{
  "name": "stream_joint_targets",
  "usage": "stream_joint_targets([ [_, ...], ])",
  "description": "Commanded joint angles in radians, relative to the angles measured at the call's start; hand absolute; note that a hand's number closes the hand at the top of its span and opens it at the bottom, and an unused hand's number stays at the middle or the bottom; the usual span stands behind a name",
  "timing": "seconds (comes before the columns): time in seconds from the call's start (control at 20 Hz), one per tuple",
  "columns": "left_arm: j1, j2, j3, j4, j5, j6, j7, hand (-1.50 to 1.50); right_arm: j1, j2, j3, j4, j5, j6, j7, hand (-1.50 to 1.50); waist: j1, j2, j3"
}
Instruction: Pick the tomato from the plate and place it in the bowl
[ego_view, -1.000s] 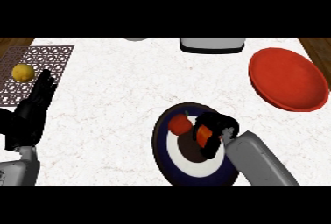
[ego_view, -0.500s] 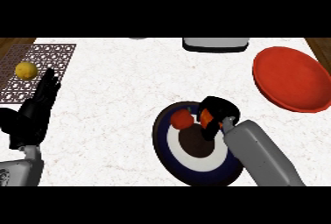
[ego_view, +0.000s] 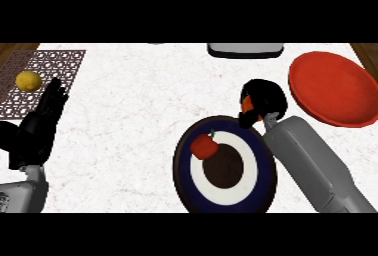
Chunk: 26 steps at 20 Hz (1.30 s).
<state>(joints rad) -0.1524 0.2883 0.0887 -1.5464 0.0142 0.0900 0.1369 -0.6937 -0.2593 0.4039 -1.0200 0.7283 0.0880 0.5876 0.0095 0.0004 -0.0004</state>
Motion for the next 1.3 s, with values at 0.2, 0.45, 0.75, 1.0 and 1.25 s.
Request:
stream_joint_targets([
  [0.2,0.011,0.009,0.028,0.022,0.005,-0.004,-0.016,0.00,-0.090,-0.109,-0.064,-0.232,0.162,-0.169,0.140,1.50,-0.028,-0.010,0.000],
  [0.45,-0.003,-0.001,0.008,-0.061,-0.006,0.011,0.060,0.00,-0.126,-0.110,-0.148,-0.387,0.160,-0.139,0.252,1.50,-0.017,-0.009,0.001],
  [0.75,0.056,-0.008,0.041,0.046,0.004,-0.044,-0.096,0.00,-0.005,-0.188,-0.265,-0.480,0.152,-0.106,0.216,1.50,-0.013,-0.001,0.000],
  [1.0,0.070,-0.030,0.006,-0.076,-0.022,-0.018,-0.015,0.00,0.037,-0.208,-0.402,-0.331,0.053,-0.210,0.002,1.50,-0.002,0.000,0.001],
  [1.25,-0.027,-0.014,0.041,0.038,-0.005,-0.042,-0.024,0.00,-0.079,-0.234,-0.503,-0.043,0.002,-0.254,-0.180,1.50,0.005,0.006,0.001],
])
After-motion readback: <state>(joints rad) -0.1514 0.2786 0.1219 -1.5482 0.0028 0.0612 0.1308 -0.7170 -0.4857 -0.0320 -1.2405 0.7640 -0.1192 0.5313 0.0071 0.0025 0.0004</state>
